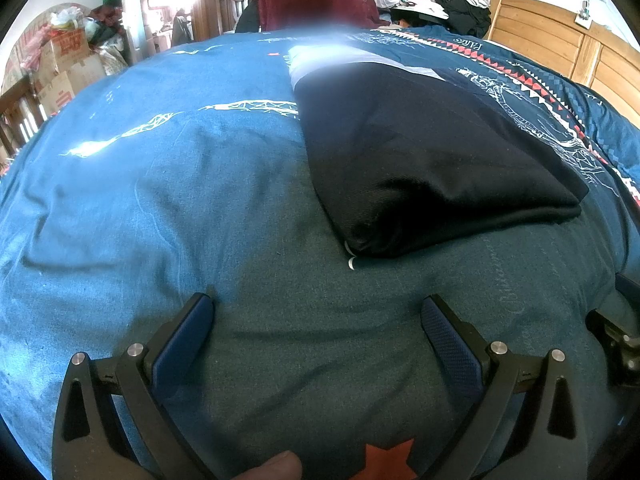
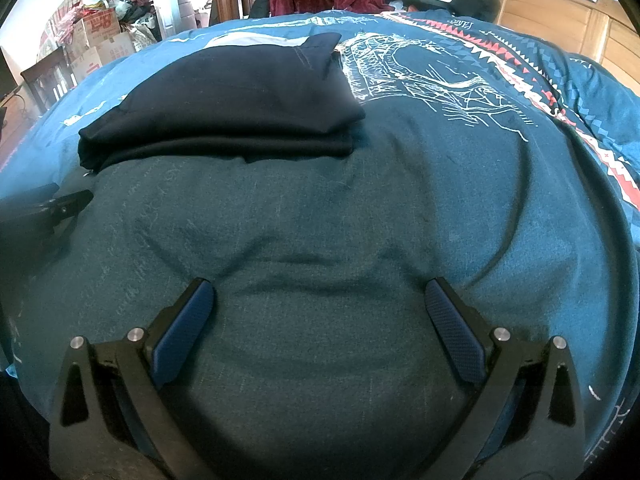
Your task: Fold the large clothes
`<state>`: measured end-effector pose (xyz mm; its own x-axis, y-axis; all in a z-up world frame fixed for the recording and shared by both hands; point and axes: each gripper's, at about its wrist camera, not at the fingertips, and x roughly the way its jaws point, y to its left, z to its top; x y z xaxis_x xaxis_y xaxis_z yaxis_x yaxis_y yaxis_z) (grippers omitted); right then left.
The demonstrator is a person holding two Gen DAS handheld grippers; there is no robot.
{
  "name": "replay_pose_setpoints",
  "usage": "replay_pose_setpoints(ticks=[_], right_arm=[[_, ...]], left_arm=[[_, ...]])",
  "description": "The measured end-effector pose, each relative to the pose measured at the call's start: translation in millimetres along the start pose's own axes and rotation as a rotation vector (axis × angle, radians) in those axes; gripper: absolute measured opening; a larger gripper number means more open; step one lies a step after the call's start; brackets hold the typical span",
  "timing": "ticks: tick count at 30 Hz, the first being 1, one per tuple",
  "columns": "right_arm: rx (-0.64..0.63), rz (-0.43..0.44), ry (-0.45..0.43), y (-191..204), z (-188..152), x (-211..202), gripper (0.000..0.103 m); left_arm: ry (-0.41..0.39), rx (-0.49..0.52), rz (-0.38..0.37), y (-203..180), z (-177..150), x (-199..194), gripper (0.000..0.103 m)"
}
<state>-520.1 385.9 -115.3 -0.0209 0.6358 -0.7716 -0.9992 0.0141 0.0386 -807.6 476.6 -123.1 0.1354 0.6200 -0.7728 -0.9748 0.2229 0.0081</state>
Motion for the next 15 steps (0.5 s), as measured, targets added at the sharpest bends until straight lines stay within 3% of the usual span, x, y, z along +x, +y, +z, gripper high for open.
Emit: replay_pose_setpoints(ticks=[15], right_arm=[[-0.003, 0.0, -0.007, 2.6, 2.1, 0.7, 0.103]], left_arm=[[0.0, 0.001, 0.001, 0.4, 1.7, -0.1, 0.103]])
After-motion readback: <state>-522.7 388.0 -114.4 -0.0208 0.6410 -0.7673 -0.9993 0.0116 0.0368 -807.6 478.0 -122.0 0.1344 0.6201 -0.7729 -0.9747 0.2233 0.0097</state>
